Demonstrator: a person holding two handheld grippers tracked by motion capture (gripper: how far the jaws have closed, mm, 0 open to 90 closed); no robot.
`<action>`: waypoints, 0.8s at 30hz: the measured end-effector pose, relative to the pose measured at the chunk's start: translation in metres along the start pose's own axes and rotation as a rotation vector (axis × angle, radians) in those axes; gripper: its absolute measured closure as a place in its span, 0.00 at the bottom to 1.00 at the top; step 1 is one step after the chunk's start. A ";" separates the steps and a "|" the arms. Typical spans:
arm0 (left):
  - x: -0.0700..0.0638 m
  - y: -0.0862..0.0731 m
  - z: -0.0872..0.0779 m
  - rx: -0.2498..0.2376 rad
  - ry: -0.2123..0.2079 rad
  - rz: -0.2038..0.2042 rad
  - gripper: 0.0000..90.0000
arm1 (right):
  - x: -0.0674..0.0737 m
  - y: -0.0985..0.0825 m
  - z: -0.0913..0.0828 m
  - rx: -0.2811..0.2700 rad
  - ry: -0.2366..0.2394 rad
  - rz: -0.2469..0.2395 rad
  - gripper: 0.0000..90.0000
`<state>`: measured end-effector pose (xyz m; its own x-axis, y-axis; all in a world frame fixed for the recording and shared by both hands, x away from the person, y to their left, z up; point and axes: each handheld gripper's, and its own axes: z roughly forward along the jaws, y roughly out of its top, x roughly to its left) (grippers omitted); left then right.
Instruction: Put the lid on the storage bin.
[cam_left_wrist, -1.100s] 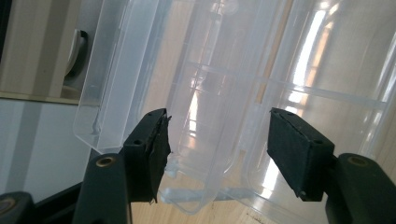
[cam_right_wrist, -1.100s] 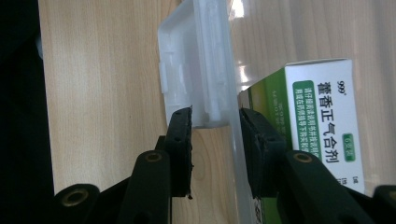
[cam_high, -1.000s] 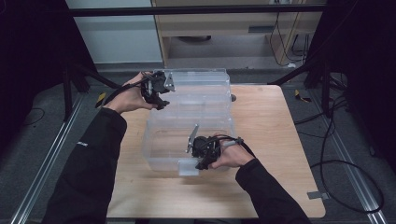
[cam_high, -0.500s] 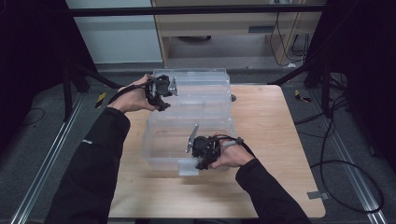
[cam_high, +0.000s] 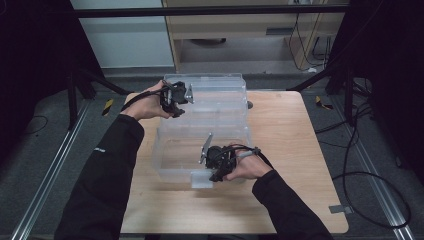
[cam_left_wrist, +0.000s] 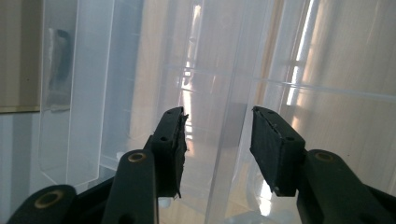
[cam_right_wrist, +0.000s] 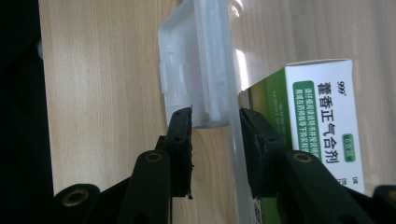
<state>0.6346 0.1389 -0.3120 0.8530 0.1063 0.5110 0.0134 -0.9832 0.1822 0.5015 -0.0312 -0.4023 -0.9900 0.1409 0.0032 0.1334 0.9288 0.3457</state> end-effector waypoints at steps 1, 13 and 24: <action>0.000 0.002 0.001 0.007 0.000 0.005 0.62 | 0.000 0.000 0.000 0.000 -0.001 0.000 0.73; -0.002 0.012 0.001 0.046 0.000 0.043 0.75 | 0.000 0.000 0.000 -0.006 -0.010 -0.007 0.73; -0.009 0.018 -0.004 0.055 0.010 0.096 0.86 | 0.001 -0.001 0.000 -0.014 -0.018 0.013 0.74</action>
<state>0.6251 0.1204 -0.3098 0.8463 0.0128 0.5326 -0.0393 -0.9955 0.0862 0.5000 -0.0319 -0.4031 -0.9872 0.1592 -0.0089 0.1455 0.9220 0.3587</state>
